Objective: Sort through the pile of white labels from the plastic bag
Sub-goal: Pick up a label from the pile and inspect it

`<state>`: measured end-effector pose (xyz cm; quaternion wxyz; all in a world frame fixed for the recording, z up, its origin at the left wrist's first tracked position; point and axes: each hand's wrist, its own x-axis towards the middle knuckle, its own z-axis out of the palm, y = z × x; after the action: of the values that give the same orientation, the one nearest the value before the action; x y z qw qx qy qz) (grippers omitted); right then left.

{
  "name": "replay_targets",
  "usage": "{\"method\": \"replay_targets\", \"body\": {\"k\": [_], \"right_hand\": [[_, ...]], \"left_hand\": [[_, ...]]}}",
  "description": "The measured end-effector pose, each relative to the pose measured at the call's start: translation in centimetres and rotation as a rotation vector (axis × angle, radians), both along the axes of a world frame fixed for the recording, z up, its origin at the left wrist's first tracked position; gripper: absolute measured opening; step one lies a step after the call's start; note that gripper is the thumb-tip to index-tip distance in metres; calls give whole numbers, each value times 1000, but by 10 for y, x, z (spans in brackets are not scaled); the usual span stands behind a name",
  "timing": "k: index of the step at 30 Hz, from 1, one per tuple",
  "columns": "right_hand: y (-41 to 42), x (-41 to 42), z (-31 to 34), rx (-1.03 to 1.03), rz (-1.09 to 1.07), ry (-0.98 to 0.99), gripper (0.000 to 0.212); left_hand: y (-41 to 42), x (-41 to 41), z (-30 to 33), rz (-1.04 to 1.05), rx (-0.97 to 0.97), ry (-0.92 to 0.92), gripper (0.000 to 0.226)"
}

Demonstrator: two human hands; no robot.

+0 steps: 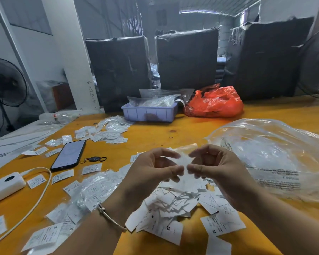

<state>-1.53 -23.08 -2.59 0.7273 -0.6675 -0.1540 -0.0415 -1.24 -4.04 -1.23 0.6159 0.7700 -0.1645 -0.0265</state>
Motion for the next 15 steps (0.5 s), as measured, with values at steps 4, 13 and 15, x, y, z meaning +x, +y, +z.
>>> {"method": "replay_targets", "body": {"k": [4,13,15], "right_hand": [[-9,3,4,-22,-124,-11,36],[-72,24,18,-1405,-1014,-173,25],[-71,25,16,-1460,-961,-114,26]], "left_hand": [[6,3,-2,100,-6,-1,10],[12,5,1,127,-71,47,10],[12,5,2,139,-91,47,19]]}}
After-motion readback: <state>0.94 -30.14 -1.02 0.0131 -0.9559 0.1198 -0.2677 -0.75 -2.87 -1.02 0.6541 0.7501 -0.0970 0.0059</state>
